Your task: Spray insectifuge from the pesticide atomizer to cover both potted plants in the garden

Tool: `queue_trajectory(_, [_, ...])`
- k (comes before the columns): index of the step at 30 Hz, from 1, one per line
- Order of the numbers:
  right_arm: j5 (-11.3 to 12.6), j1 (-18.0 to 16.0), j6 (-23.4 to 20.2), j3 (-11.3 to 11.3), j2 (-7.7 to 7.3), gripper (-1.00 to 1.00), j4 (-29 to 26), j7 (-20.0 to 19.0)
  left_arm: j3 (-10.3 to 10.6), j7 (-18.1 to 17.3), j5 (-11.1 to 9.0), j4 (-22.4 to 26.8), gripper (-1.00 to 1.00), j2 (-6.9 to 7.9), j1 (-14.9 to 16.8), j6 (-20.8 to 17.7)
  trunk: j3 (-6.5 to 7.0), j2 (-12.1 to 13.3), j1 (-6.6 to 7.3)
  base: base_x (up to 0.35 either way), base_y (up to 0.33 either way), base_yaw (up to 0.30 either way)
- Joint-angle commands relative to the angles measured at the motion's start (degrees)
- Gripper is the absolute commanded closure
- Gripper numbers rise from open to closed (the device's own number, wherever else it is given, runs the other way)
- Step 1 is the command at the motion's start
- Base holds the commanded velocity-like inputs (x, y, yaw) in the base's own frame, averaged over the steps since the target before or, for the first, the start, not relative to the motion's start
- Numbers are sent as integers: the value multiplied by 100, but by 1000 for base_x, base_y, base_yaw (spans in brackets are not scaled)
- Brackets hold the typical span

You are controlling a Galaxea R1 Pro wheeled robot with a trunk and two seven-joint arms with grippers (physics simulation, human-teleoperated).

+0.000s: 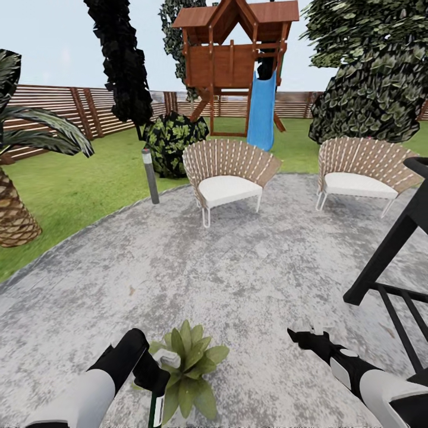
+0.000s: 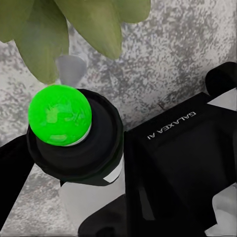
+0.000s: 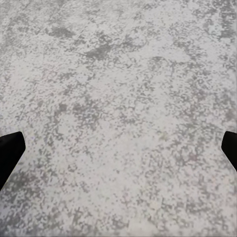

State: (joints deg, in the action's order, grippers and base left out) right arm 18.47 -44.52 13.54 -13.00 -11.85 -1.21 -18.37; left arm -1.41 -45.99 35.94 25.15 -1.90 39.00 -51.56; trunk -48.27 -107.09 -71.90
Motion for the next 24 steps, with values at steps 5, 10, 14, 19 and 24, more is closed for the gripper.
queue_trajectory(5, [61,-4,17,-45,0,-100,7,-24,-6,-50,61,-346,100,-6,-2,-18,-50,-2,1,0,0,0])
queue_trajectory(10, [61,-4,17,-45,0,-100,7,-22,-1,-50,68,-600,100,-69,1,-12,-85,-2,1,0,0,0])
queue_trajectory(14, [61,-4,17,-45,0,-100,7,-18,0,-50,71,-843,100,-97,2,-10,-89,-2,1,0,0,0])
queue_trajectory(19, [61,-4,17,-45,-1,-100,7,-18,0,-50,71,-860,100,-108,2,-7,-92,-2,1,0,0,3])
queue_trajectory(24, [61,-4,17,-45,-1,-100,7,-18,0,-50,71,-862,100,-124,2,-11,-116,-2,1,0,-37,116])
